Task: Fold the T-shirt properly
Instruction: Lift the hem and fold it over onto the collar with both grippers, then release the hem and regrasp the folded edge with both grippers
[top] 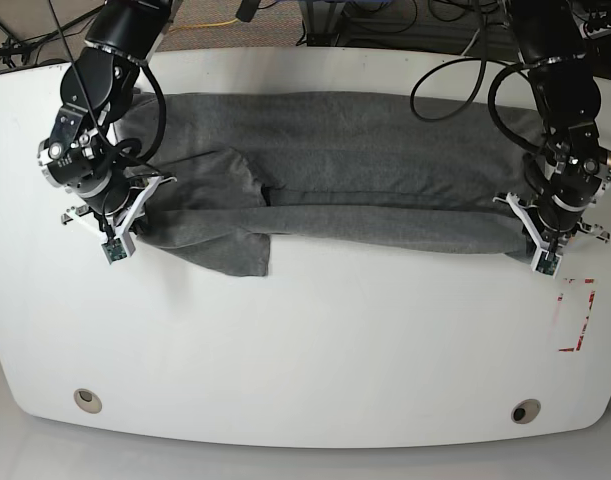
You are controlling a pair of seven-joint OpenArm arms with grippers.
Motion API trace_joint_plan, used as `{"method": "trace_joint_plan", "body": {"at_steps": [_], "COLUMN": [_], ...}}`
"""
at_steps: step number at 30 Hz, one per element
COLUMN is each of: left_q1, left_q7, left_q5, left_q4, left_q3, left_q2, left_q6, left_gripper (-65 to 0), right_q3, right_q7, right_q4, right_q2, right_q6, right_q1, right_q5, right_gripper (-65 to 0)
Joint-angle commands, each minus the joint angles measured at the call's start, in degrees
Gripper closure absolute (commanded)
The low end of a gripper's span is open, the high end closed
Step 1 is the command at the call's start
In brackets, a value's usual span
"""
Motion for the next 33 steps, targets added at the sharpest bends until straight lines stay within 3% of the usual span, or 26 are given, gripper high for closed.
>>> {"method": "trace_joint_plan", "body": {"at_steps": [1, 5, 13, 22, 25, 27, 30, 33], "left_q1": [2.76, 7.42, 12.69, 16.21, 17.7, 19.29, 20.43, 20.43], "left_q7": [-0.53, -0.53, -0.53, -0.45, -0.45, -0.45, -0.45, -0.09], "left_q5": [-0.01, -0.01, -0.01, 0.43, 0.52, 0.52, 0.25, 0.17], "left_q4": [2.15, 3.12, 2.94, 2.94, 2.94, 2.94, 2.77, 2.33], "left_q3": [-0.84, -4.53, -12.18, -12.88, -10.59, -9.36, -9.28, -9.19], "left_q2": [-0.8, -0.36, 0.08, -0.01, -0.27, -1.06, -1.24, -1.24], "left_q6": [0.18, -0.52, -9.22, -11.64, -11.64, -11.64, -11.64, -11.64], "left_gripper": [-0.3, -0.3, -0.3, -1.3, -5.7, -15.6, -29.4, -39.3], "right_q3": [0.24, 0.33, 6.04, 6.4, 6.48, 6.84, 8.33, 9.3], "right_q7": [1.19, 1.19, 1.19, 1.19, 1.19, 1.19, 1.19, 1.19], "right_q4": [3.85, 5.08, 4.47, 4.03, 4.03, 4.56, 6.67, 7.63], "right_q2": [0.45, 0.36, 0.28, 0.54, 0.45, 0.45, 0.36, 0.36], "right_q6": [-0.07, -0.07, -0.07, -0.07, -0.07, -0.07, -0.07, -0.07], "right_q1": [-2.09, -5.88, -10.09, -12.47, -13.17, -14.23, -14.67, -14.4], "right_q5": [1.22, 1.48, 5.35, 5.79, 5.7, 5.88, 5.88, 5.97], "right_gripper": [0.0, 0.0, 0.0, -0.5, -11.9, -27.6, -46.0, -56.4]}}
